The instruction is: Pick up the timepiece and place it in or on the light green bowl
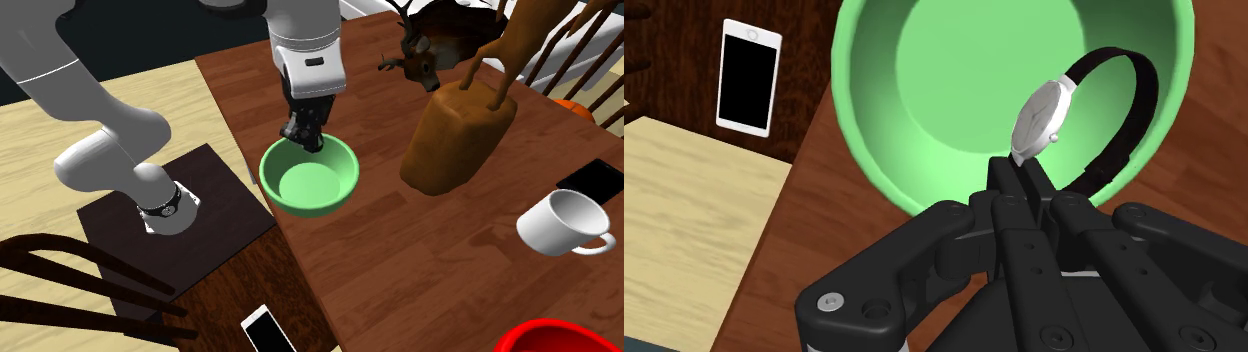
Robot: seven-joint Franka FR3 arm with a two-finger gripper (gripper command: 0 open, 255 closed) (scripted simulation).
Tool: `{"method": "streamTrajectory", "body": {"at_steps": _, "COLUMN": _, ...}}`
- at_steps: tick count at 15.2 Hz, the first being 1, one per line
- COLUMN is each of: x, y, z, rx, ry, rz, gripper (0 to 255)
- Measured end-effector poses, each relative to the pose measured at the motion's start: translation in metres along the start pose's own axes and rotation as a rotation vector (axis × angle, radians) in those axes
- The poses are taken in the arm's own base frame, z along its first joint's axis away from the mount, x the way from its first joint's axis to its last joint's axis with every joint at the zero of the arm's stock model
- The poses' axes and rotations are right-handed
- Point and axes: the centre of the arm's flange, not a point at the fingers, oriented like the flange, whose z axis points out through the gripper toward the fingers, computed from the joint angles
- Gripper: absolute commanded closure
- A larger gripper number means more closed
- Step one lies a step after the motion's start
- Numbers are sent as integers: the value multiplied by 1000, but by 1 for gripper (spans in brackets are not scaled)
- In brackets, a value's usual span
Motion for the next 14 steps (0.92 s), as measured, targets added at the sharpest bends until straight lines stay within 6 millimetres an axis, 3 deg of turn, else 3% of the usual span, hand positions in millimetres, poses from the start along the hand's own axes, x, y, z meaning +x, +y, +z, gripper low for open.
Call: {"method": "streamTrajectory", "body": {"at_steps": 14, "x": 0, "y": 4, "z": 68, "rx": 0, "ry": 0, "rz": 0, "gripper": 255}}
